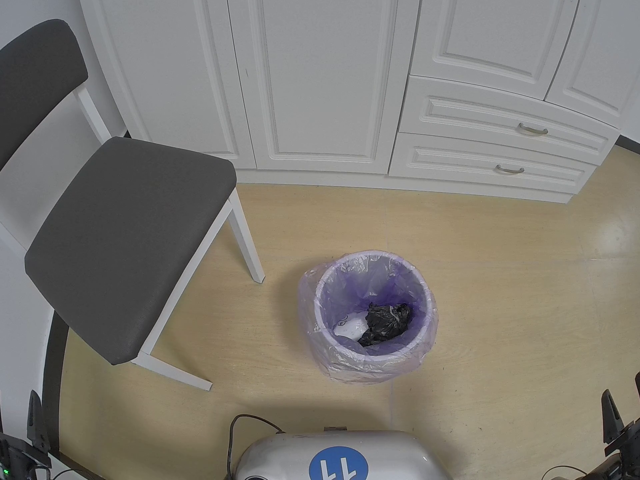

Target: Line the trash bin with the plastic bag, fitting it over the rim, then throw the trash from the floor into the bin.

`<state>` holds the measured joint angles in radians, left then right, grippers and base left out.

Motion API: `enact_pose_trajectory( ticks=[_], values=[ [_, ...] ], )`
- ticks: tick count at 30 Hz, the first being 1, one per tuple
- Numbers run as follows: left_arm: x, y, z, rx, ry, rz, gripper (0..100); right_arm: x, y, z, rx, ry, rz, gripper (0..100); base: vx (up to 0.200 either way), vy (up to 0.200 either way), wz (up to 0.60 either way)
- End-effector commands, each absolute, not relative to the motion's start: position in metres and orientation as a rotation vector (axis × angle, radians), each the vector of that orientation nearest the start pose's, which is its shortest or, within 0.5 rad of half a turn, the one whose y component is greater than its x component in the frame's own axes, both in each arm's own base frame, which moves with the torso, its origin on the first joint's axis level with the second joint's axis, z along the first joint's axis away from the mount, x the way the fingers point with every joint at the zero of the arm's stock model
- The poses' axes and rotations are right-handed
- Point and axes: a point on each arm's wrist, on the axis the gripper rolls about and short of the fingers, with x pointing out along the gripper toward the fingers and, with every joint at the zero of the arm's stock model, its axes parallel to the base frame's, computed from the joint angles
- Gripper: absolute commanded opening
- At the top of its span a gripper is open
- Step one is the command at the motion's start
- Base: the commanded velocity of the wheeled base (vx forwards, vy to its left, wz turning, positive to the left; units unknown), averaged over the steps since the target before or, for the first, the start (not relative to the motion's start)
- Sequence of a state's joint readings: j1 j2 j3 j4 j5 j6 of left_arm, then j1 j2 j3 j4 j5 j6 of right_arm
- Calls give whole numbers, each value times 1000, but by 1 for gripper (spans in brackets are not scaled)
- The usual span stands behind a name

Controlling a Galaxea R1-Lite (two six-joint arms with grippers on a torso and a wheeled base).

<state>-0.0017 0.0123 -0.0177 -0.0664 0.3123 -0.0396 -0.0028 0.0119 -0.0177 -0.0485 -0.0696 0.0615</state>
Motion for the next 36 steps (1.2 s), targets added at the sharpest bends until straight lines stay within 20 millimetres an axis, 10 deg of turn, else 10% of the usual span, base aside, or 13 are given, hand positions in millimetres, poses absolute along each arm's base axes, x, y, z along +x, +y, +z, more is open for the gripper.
enact_pose_trajectory(
  ticks=[1,36],
  values=[
    [-24,7,83,-76,-79,310,100,-23,-1,80,61,-48,-69,100,0,0,0],
    [-23,0,75,3,2,-2,100,-23,-1,79,25,-36,-52,100,0,0,0]
  ],
)
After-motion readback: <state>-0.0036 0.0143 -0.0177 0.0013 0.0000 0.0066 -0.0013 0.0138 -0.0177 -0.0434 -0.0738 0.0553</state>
